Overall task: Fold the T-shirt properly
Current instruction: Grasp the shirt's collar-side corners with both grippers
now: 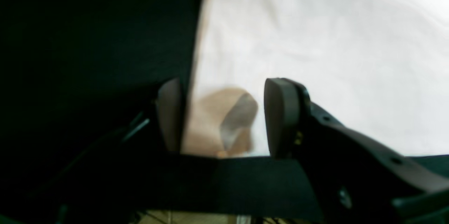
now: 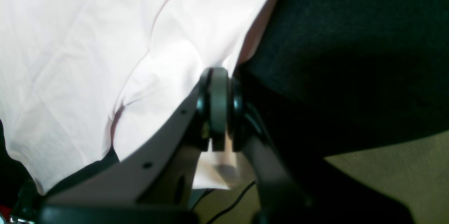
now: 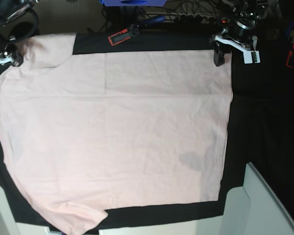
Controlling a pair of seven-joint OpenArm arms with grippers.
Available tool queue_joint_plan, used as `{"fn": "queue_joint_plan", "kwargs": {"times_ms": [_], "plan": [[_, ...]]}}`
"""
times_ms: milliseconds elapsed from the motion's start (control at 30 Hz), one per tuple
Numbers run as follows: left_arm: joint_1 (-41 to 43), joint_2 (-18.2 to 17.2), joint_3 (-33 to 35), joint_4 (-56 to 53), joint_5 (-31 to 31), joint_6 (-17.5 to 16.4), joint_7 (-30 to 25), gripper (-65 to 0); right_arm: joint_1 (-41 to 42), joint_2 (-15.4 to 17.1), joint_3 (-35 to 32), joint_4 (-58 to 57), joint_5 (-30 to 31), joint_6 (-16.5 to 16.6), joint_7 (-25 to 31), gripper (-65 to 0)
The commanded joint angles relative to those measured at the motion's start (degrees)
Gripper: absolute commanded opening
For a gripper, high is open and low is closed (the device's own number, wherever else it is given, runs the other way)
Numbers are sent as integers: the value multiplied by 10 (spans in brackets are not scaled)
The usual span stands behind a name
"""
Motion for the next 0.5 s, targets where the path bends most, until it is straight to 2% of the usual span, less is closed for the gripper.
{"fn": "queue_joint_plan", "kwargs": {"times_ms": [0, 133, 200, 300, 367, 467], "plan": [[8, 2, 10, 0, 3, -12, 38, -294, 2, 7, 0, 6, 3, 4, -1, -647], [8, 2, 10, 0, 3, -12, 38, -304, 2, 7, 0, 6, 3, 4, 1, -647], [8, 2, 10, 0, 3, -12, 38, -376, 2, 7, 0, 6, 3, 4, 1, -647], [8, 2, 5, 0, 3, -12, 38, -559, 2, 7, 0, 6, 3, 4, 0, -647], [8, 2, 4, -1, 3, -12, 38, -638, 1, 7, 0, 6, 3, 4, 0, -647], [8, 1, 4, -2, 3, -12, 38, -650, 1, 7, 0, 6, 3, 4, -1, -647]]}}
